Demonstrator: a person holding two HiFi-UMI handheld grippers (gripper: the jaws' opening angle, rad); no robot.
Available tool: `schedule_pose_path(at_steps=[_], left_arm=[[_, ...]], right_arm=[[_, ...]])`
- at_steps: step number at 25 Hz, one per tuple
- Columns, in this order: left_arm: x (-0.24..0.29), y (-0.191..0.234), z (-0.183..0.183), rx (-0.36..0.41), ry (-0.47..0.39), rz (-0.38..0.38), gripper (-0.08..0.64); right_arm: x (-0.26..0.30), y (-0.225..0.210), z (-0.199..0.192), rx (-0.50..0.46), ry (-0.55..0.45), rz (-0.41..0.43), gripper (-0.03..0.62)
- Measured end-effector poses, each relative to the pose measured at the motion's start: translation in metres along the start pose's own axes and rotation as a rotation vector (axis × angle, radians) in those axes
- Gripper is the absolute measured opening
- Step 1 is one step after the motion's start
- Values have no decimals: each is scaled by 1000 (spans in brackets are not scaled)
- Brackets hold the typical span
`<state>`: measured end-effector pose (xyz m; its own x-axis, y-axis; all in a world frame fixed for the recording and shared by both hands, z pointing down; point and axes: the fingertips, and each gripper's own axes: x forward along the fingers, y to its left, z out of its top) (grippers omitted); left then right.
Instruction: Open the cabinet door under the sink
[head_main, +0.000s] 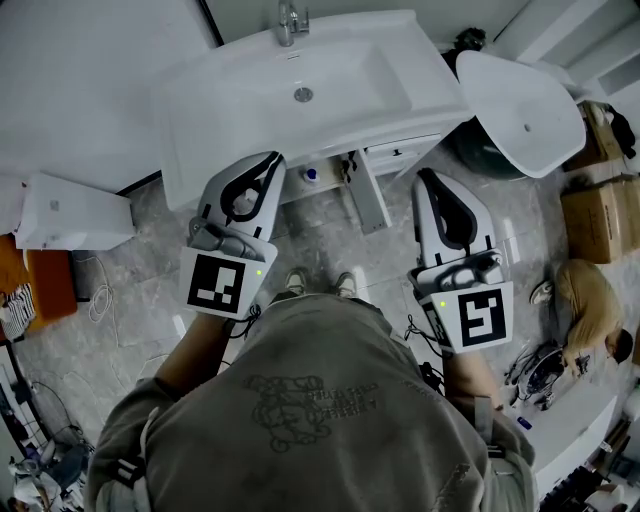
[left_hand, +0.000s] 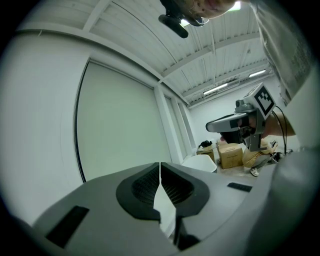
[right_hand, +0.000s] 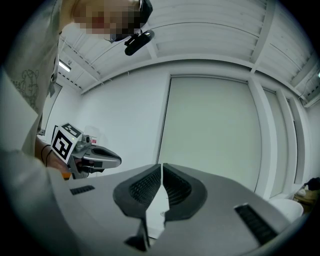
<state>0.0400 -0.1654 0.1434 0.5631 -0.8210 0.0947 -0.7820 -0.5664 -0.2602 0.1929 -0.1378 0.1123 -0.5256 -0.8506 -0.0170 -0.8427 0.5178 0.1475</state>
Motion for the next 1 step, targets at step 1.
schedule_pose_path(at_steps=[1], left_arm=[[0, 0, 2, -1, 0, 0, 23]], right_arm=[[0, -1, 1, -2, 1, 1, 34]])
